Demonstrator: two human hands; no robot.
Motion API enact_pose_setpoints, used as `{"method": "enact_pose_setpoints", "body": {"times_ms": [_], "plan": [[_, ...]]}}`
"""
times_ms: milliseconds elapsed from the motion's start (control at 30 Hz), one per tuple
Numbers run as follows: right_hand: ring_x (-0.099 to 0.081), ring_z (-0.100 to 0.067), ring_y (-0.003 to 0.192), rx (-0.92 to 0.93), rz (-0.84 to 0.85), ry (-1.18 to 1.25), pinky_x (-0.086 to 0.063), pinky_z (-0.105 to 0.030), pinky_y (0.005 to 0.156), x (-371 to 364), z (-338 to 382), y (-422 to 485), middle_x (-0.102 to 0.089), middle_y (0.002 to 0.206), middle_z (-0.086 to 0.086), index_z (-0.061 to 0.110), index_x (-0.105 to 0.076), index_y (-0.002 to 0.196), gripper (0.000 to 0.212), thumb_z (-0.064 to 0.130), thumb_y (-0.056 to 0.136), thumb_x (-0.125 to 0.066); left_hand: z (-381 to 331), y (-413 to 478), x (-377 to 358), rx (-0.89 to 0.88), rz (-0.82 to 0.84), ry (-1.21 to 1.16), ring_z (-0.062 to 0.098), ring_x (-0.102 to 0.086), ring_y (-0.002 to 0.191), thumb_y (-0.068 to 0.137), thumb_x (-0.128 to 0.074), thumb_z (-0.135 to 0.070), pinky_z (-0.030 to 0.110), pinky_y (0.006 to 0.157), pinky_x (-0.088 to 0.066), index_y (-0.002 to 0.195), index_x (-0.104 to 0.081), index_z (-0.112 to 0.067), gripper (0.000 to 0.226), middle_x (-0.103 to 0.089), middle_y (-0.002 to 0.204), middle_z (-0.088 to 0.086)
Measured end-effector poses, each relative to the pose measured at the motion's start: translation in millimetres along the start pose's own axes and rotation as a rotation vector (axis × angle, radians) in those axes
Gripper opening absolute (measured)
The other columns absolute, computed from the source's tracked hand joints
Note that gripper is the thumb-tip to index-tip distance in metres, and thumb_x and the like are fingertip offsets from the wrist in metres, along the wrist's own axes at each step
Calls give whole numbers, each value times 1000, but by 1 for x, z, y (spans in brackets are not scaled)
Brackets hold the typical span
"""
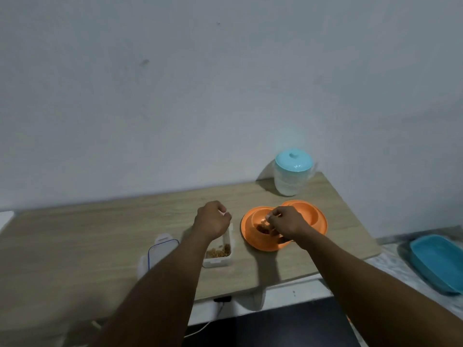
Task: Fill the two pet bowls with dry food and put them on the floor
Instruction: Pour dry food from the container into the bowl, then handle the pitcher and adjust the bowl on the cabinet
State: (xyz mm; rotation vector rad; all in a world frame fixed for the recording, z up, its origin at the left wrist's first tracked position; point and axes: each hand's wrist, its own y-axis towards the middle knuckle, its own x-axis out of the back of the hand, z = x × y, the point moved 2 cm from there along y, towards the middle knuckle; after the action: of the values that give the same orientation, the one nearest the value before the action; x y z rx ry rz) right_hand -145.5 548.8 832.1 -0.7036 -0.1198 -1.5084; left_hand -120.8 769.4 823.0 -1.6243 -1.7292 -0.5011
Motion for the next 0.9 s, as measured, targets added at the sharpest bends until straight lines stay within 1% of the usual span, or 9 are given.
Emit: {"method": "enact_pose_setpoints", "body": {"times_ms": [100, 200, 333, 467, 600, 667, 767, 833, 900], "plan": [[-70, -23, 70, -4, -22, 17, -60, -40, 61, 29, -7, -1, -72, 89, -15, 9, -68, 96, 17, 25, 96, -61, -29, -3, -13, -39, 23, -19, 24, -64, 99, 85, -68, -38, 24, 80, -43, 101, -67, -24, 22, -67, 111, 7], [-68, -22, 66, 1, -40, 40, -58, -39, 63, 62, -19, -5, -70, 87, -14, 11, -67, 91, 16, 23, 97, -59, -58, -9, -30, -71, 23, -12, 25, -64, 103, 82, -69, -37, 26, 85, -47, 103, -67, -24, 24, -68, 109, 8], [-69, -23, 71, -4, -79, 53, -59, -39, 66, 109, -40, -13, -72, 93, -17, 9, -67, 97, 16, 24, 96, -61, -94, -25, -56, -108, 37, 9, 24, -64, 106, 81, -70, -34, 31, 94, -50, 107, -67, -23, 28, -71, 104, 4], [-66, -22, 73, -2, -111, 112, -54, -35, 62, 152, -60, -18, -71, 91, -16, 8, -68, 98, 19, 25, 97, -60, -121, -43, -82, -144, 32, 31, 21, -61, 113, 82, -71, -35, 33, 97, -49, 113, -66, -22, 34, -69, 114, 4], [-63, -21, 78, 16, -106, 182, -53, -36, 66, 186, -78, -14, -69, 90, -12, 8, -68, 99, 22, 29, 96, -62, -141, -59, -103, -198, 29, 123, 23, -56, 120, 82, -73, -38, 33, 99, -45, 123, -62, -18, 47, -64, 126, 5], [-61, -21, 80, 19, -101, 218, -53, -38, 70, 198, -85, -9, -68, 92, -11, 7, -67, 101, 26, 31, 95, -63, -145, -64, -113, -201, 32, 168, 24, -54, 121, 81, -73, -42, 36, 99, -45, 128, -59, -21, 54, -60, 130, 5], [-64, -24, 90, 8, -96, 275, -56, -41, 80, 208, -88, 3, -68, 100, -11, 5, -67, 105, 33, 35, 96, -62, -146, -66, -124, -202, 56, 251, 26, -45, 128, 75, -77, -49, 40, 103, -42, 136, -51, -25, 70, -52, 137, 4], [-64, -27, 102, -13, -88, 311, -56, -41, 84, 209, -88, 14, -67, 108, -12, 8, -67, 104, 32, 39, 96, -61, -143, -63, -127, -211, 77, 323, 27, -40, 132, 69, -80, -53, 41, 105, -40, 141, -45, -25, 85, -47, 142, 3], [-62, -26, 106, -24, -73, 349, -55, -40, 86, 207, -84, 29, -65, 114, -13, 11, -66, 102, 33, 42, 96, -60, -140, -54, -131, -234, 98, 404, 27, -38, 135, 62, -82, -57, 41, 106, -38, 144, -40, -24, 98, -43, 146, 3]]}}
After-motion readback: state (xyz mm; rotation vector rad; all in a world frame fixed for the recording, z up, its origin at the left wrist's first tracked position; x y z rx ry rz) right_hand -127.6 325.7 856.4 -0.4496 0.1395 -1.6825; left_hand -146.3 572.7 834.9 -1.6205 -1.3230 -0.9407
